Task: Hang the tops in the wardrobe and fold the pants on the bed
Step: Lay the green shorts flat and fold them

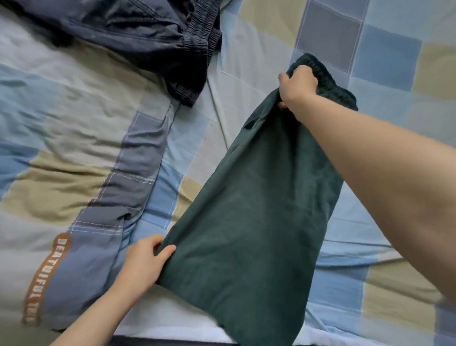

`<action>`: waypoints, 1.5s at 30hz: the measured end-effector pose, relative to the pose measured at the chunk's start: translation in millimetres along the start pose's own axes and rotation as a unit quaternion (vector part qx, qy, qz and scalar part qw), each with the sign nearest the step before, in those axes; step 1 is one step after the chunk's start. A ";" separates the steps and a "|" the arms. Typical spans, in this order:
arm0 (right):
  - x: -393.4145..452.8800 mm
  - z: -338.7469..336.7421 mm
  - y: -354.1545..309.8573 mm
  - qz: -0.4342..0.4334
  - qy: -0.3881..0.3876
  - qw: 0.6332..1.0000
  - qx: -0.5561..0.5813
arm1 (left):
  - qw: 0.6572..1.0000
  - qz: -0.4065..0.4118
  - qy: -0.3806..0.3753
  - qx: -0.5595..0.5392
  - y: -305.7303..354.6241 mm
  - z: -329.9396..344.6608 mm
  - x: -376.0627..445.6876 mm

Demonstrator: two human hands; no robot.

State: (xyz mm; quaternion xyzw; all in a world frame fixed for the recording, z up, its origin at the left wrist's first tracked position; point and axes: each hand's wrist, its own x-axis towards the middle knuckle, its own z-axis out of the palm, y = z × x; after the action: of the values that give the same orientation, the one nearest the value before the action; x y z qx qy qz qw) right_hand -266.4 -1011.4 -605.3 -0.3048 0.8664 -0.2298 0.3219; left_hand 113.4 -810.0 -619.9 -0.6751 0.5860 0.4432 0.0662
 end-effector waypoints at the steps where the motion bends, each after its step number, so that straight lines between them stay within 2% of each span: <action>1: -1.3 2.4 -1.4 0.009 -0.053 0.999 0.008 | 1.000 0.004 0.001 0.013 -0.7 1.4 2.1; 3: -7.9 6.6 1.6 0.009 -0.119 0.991 0.057 | 0.999 0.010 0.007 0.045 -3.2 3.9 5.9; 4: -11.9 6.3 6.6 -0.003 -0.105 0.990 0.092 | 0.998 0.009 0.012 0.055 -4.4 4.5 8.4; 7: -41.5 -9.0 46.1 -0.012 0.023 0.984 0.176 | 0.998 0.017 0.017 0.064 -5.3 5.0 12.5; 10: -102.1 -29.3 118.6 -0.017 0.135 0.983 0.124 | 0.999 0.010 -0.001 0.036 -3.6 3.5 13.7; 12: -144.6 -36.6 168.4 0.052 0.164 0.979 0.106 | 1.000 -0.002 -0.013 0.015 -3.0 3.0 13.2; 14: -182.0 -32.4 205.6 0.174 0.109 0.963 0.175 | 0.999 -0.008 -0.037 -0.005 -2.0 3.6 14.1; 17: -228.4 -16.9 225.4 0.297 -0.054 0.900 0.313 | 0.996 -0.019 -0.063 -0.060 1.2 4.6 15.8; 20: -258.7 -9.1 225.8 0.315 -0.178 0.832 0.420 | 0.990 -0.037 -0.067 -0.117 1.1 7.0 15.2; 22: -266.6 -12.7 224.8 0.311 -0.217 0.826 0.418 | 0.985 -0.054 -0.069 -0.152 0.1 8.0 13.6; 24: -271.4 -22.4 226.7 0.305 -0.195 0.853 0.376 | 0.978 -0.067 -0.081 -0.178 -0.4 8.4 8.4; 26: -274.3 -35.9 234.6 0.293 -0.147 0.874 0.360 | 0.965 -0.074 -0.138 -0.212 -0.3 9.5 -0.9; 29: -275.5 -71.6 253.0 0.262 -0.088 0.891 0.360 | 0.912 -0.103 -0.249 -0.309 -0.1 20.7 -24.7; 32: -276.6 -110.0 276.3 0.197 -0.044 0.955 0.216 | 0.884 -0.114 -0.291 -0.347 -0.2 41.8 -51.5; 34: -276.8 -119.5 290.3 0.162 0.027 0.980 0.113 | 0.890 -0.111 -0.280 -0.342 -2.2 57.6 -62.2; 36: -282.3 -117.4 298.1 0.184 0.070 0.970 0.145 | 0.926 -0.103 -0.220 -0.290 -4.7 72.9 -66.5; 37: -286.8 -112.7 301.4 0.225 0.049 0.948 0.220 | 0.942 -0.104 -0.180 -0.264 -6.5 79.3 -66.7; 39: -298.4 -97.0 308.5 0.326 -0.070 0.873 0.356 | 0.957 -0.121 -0.124 -0.233 -10.0 87.1 -65.1; 40: -305.0 -88.5 312.7 0.345 -0.122 0.849 0.382 | 0.960 -0.123 -0.119 -0.222 -11.0 88.8 -64.5; 41: -310.9 -81.7 317.5 0.343 -0.155 0.840 0.390 | 0.963 -0.119 -0.123 -0.210 -11.2 90.5 -64.8; 43: -319.3 -71.7 322.8 0.316 -0.177 0.843 0.397 | 0.964 -0.108 -0.132 -0.202 -11.7 90.8 -66.1; 45: -326.9 -67.5 327.5 0.307 -0.193 0.827 0.429 | 0.955 -0.105 -0.156 -0.229 -12.4 88.0 -68.8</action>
State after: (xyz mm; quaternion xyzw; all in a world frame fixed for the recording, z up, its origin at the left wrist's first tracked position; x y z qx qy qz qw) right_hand -239.6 -544.6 -617.0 0.1082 0.6497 -0.4043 0.6346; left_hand 83.6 -702.3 -631.4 -0.6523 0.3766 0.6561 0.0470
